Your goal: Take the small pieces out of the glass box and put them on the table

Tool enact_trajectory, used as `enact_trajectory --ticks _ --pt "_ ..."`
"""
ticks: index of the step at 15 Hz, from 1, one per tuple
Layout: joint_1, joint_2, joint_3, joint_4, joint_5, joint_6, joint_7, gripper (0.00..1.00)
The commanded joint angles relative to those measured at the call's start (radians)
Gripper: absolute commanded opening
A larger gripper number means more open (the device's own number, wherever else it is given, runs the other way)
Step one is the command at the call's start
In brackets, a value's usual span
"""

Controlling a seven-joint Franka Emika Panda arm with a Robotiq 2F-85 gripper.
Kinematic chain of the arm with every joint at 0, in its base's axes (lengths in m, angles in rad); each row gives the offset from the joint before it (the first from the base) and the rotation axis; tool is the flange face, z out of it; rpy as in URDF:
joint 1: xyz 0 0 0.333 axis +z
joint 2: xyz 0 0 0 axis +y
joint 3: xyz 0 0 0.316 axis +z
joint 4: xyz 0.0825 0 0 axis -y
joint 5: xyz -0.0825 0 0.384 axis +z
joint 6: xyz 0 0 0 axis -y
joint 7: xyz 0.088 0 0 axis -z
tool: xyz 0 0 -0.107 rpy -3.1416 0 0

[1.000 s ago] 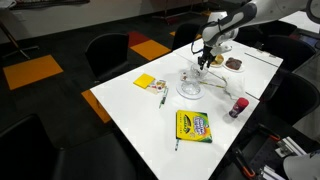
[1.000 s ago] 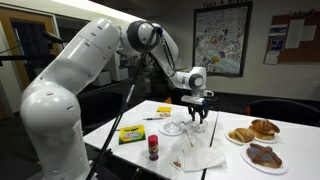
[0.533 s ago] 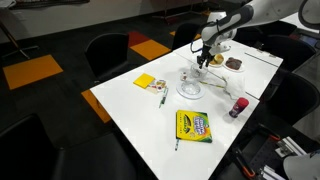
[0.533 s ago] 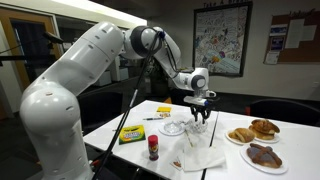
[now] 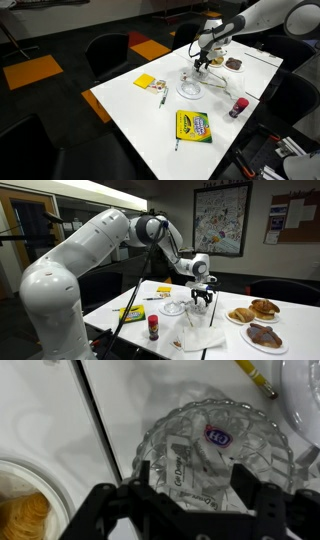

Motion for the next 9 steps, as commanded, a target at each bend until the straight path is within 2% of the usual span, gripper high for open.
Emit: enact_trajectory --ticks 1,2,3,4,5,9 --pt "-0.022 0.041 0.014 0.052 -0.003 0.014 -0.038 1.0" --pt "-0.023 0.046 0.014 0.06 -0.005 0.013 -0.044 0.94" --pt "-0.023 0.051 0.013 0.067 -0.008 0.013 -0.05 0.75" --pt "-0.023 0.056 0.012 0.072 -0.009 0.014 -0.054 0.73" --pt "-0.022 0.058 0.011 0.075 -0.01 0.014 -0.056 0.67" --pt "-0.021 0.066 0.008 0.09 -0.016 0.015 -0.057 0.36"
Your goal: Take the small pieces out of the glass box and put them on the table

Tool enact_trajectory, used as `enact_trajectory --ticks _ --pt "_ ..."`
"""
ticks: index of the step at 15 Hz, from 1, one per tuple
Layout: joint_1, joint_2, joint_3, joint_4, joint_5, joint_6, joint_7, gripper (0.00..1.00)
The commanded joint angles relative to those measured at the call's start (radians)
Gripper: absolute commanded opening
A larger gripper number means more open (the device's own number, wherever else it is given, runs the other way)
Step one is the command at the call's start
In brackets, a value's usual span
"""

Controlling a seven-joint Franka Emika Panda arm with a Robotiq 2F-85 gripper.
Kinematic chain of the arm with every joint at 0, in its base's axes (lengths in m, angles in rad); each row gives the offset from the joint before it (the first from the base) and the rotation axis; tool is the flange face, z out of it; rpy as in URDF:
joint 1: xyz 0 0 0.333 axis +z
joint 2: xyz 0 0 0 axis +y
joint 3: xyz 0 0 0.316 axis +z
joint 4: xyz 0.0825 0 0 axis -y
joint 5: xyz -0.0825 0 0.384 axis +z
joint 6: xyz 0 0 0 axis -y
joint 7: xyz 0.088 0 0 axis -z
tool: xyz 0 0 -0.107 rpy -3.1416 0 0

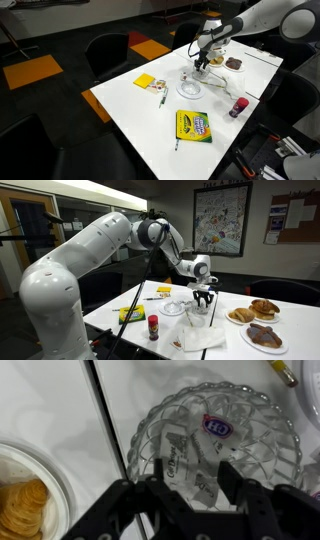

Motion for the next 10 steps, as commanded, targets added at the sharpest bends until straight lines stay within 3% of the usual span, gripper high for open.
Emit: enact_trajectory --ticks 1,5,10 --pt "-0.015 0.027 0.009 0.039 -0.01 0.009 -0.022 0.3" --pt "-0.016 0.023 0.011 0.046 -0.008 0.012 -0.023 0.02" --pt "0.031 -0.041 0.024 0.032 -0.006 -0.005 0.019 0.0"
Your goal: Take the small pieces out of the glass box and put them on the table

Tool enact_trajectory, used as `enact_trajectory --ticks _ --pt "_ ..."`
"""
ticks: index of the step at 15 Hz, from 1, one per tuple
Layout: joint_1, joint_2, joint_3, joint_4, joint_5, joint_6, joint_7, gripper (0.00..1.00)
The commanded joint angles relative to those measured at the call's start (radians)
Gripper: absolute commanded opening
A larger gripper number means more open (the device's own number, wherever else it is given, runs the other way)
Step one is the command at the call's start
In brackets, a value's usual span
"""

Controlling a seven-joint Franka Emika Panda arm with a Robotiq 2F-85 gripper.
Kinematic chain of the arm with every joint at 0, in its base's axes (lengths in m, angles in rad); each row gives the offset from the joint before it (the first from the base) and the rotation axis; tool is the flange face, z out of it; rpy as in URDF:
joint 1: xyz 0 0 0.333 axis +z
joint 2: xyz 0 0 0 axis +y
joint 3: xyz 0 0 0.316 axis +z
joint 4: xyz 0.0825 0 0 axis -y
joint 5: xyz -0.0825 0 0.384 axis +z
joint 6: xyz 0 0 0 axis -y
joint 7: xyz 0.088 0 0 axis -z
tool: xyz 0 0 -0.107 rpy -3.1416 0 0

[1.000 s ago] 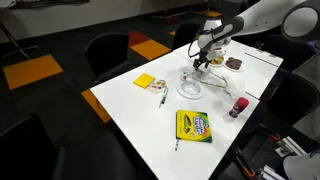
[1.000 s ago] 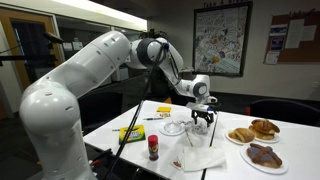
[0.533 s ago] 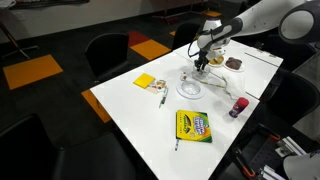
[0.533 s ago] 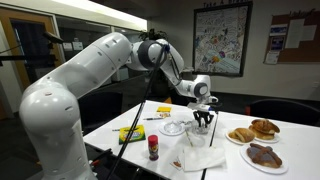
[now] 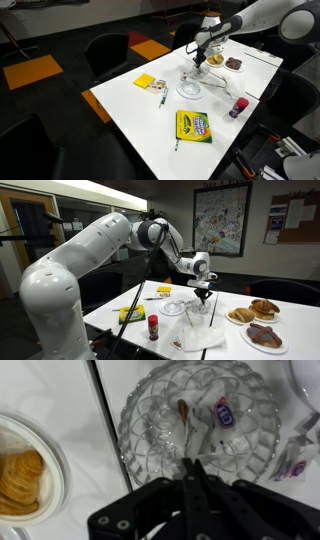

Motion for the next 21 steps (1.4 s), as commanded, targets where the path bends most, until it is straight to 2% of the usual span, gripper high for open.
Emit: enact_trajectory --ticks 1,7,13,20,21 --pt "0.03 -0.061 0.018 -0.024 -0.005 -0.003 0.018 0.0" --pt "0.067 -0.134 0.039 -0.027 0.005 -0.028 0.035 0.0" --pt "0.055 -0.091 0.095 0.0 0.044 -0.011 -0.007 0.0" --pt "0.047 -0.063 0.126 -0.042 0.052 0.012 -0.083 0.0" --pt "0.048 -0.06 0.125 -0.043 0.05 0.009 -0.085 0.14"
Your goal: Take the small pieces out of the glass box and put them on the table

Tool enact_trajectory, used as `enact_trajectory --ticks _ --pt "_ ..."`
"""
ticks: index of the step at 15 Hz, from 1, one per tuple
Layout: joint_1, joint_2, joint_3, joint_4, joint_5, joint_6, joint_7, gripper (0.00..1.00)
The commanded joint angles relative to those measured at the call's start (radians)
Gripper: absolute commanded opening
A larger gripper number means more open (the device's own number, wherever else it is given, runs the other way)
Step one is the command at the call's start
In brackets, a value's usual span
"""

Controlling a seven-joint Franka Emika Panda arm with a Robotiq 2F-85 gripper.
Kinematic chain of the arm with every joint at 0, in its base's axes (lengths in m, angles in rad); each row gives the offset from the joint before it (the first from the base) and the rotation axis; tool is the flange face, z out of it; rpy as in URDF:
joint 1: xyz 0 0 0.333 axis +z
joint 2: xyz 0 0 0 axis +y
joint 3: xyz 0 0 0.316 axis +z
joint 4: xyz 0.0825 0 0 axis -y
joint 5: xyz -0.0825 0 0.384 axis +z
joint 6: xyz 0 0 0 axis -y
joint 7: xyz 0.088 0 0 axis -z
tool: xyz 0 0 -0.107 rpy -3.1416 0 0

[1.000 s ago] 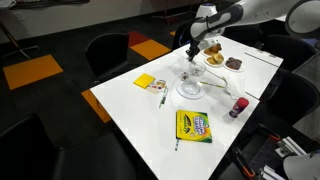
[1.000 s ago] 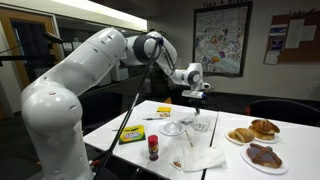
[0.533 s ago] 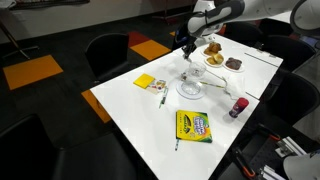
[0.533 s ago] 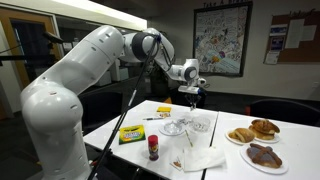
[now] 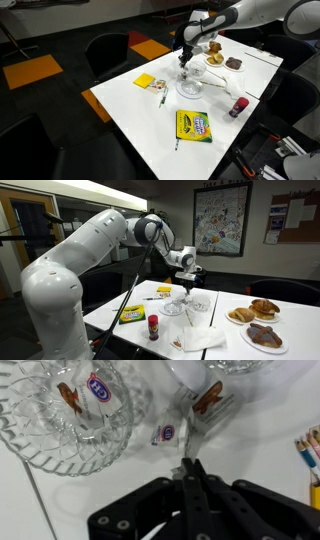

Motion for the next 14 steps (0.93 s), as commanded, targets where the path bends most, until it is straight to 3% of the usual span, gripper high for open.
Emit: enact_trajectory --ticks 1,8,11,14 --pt "-0.021 -0.014 0.019 -0.038 0.012 0.013 -0.047 0.27" --pt "-0.019 -0.099 0.001 -0.082 -0.001 -0.015 -0.041 0.75" --pt "-0.027 -0.173 -0.01 -0.152 0.0 0.011 -0.04 0.97" --pt "-0.06 -0.227 -0.006 -0.219 0.025 0.044 -0.052 1.0"
